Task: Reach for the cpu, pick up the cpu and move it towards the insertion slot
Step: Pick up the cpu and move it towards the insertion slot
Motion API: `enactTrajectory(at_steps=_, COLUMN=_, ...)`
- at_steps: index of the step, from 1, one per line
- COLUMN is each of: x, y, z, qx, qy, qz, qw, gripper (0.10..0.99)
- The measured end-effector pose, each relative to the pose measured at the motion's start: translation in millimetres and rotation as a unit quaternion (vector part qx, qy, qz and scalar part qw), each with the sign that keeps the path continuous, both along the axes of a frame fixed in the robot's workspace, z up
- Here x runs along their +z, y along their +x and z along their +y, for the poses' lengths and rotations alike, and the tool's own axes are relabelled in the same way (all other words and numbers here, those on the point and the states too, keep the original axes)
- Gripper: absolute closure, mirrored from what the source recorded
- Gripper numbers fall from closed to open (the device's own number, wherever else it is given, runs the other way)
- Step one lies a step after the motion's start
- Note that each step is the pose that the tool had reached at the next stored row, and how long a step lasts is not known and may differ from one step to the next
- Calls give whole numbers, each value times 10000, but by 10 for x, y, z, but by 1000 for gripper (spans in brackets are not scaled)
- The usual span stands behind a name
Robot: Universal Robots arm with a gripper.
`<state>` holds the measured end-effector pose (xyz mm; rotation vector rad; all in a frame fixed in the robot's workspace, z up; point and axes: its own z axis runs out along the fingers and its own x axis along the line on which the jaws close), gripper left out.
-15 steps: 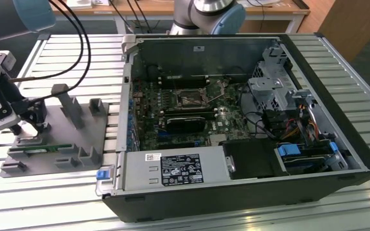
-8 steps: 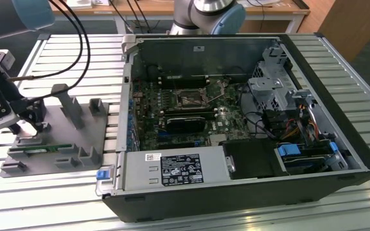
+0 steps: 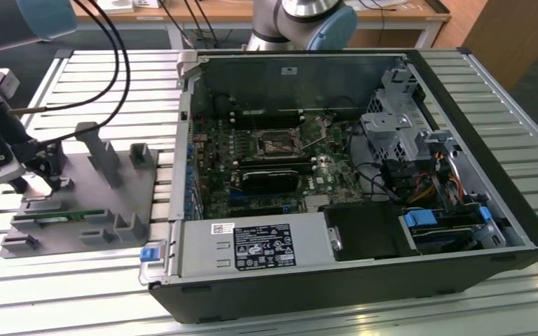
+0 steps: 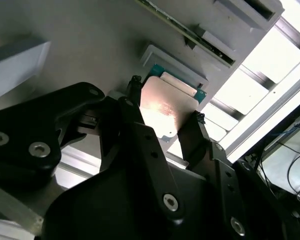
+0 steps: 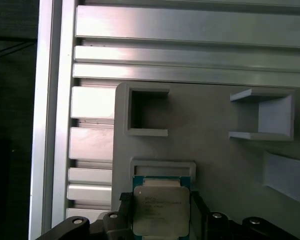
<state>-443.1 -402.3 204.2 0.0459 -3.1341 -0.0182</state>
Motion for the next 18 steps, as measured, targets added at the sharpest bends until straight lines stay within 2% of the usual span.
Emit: enactTrajectory(at_steps=18, x=165, y=0, z=0, qx=0, qy=0, qz=0, qw=10000, gripper=545)
